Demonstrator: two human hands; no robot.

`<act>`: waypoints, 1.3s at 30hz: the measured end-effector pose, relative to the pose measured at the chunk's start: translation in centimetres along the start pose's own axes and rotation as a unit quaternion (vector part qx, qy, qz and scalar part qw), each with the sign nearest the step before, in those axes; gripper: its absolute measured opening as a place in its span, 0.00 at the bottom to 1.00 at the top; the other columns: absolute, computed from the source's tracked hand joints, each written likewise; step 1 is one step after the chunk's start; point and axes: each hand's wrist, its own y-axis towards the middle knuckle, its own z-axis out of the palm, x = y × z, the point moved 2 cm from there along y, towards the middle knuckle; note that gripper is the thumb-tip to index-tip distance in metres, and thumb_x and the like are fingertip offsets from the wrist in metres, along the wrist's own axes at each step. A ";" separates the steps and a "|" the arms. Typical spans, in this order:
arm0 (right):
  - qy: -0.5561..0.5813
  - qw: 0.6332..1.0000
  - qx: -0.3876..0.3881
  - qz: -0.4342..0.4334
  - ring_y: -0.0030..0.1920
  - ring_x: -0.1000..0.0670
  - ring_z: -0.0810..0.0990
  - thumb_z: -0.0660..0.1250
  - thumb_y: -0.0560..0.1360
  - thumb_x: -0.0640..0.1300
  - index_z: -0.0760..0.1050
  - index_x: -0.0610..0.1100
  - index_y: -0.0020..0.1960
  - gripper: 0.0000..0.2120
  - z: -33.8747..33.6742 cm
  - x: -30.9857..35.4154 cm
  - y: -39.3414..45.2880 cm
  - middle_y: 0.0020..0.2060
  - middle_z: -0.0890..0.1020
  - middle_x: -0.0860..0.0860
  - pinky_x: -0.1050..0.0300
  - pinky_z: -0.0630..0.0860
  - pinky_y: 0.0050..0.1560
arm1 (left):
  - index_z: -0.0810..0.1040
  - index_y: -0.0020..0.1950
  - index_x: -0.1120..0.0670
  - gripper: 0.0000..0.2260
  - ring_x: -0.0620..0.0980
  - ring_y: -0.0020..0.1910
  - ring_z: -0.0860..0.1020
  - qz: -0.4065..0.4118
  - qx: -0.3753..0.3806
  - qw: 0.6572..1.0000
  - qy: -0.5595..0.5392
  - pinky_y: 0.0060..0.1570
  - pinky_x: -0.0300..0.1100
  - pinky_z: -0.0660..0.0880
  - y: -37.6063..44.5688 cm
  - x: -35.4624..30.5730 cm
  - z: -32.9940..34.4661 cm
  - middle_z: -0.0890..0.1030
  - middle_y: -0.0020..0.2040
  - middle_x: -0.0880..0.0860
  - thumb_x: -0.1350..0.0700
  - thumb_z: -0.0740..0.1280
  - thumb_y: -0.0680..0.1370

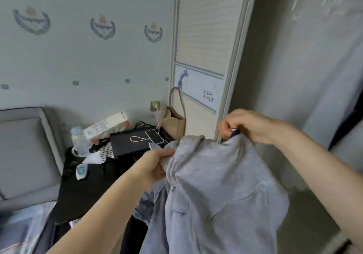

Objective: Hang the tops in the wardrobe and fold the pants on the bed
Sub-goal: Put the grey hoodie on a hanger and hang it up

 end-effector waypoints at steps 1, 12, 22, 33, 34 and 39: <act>-0.023 0.998 -0.042 0.044 0.31 0.50 0.69 0.56 0.63 0.35 0.74 0.42 0.26 0.10 -0.6 -1.4 -0.8 0.27 0.73 0.46 0.60 0.64 0.33 | 0.76 0.62 0.67 0.12 0.57 0.52 0.80 0.002 0.033 0.999 -0.018 0.60 0.50 0.75 0.6 -0.6 0.8 0.82 0.54 0.64 0.63 0.61 0.81; 0.150 0.868 -0.261 0.395 0.51 0.42 0.81 0.58 0.74 0.69 0.80 0.39 0.47 0.32 -0.2 -10.3 -7.7 0.48 0.83 0.41 0.46 0.77 0.52 | 0.82 0.53 0.66 0.15 0.60 0.49 0.84 0.026 0.230 0.973 0.011 0.43 0.46 0.81 4.1 2.5 8.9 0.84 0.49 0.66 0.60 0.74 0.70; 0.159 0.815 -0.319 0.456 0.55 0.40 0.78 0.63 0.79 0.38 0.73 0.30 0.60 0.14 1.3 -13.6 -10.6 0.56 0.79 0.36 0.45 0.74 0.62 | 0.85 0.33 0.56 0.04 0.52 0.38 0.85 0.040 0.291 0.956 0.022 0.35 0.38 0.80 8.3 3.2 10.7 0.85 0.38 0.57 0.58 0.75 0.68; 0.361 0.782 -0.450 0.234 0.46 0.43 0.80 0.62 0.78 0.40 0.77 0.32 0.51 0.11 -4.7 -10.7 -8.9 0.44 0.81 0.39 0.51 0.76 0.52 | 0.70 0.69 0.54 0.28 0.52 0.48 0.84 -0.059 0.222 0.838 0.495 0.51 0.49 0.81 16.9 4.2 10.1 0.83 0.55 0.54 0.44 0.72 0.74; 0.369 0.781 -0.452 0.223 0.46 0.43 0.81 0.63 0.78 0.42 0.78 0.33 0.50 0.12 -4.7 -10.7 -8.7 0.43 0.82 0.39 0.52 0.77 0.51 | 0.67 0.69 0.48 0.29 0.46 0.46 0.83 -0.012 0.214 0.833 0.510 0.44 0.41 0.80 17.2 4.2 11.6 0.83 0.54 0.48 0.42 0.72 0.73; 0.386 0.789 -0.456 0.143 0.44 0.44 0.83 0.68 0.74 0.49 0.80 0.34 0.49 0.16 -7.2 -10.0 -9.4 0.41 0.83 0.40 0.52 0.78 0.51 | 0.76 0.58 0.47 0.18 0.41 0.51 0.80 0.104 0.262 0.758 0.588 0.52 0.34 0.75 18.3 7.1 18.8 0.82 0.56 0.45 0.40 0.69 0.73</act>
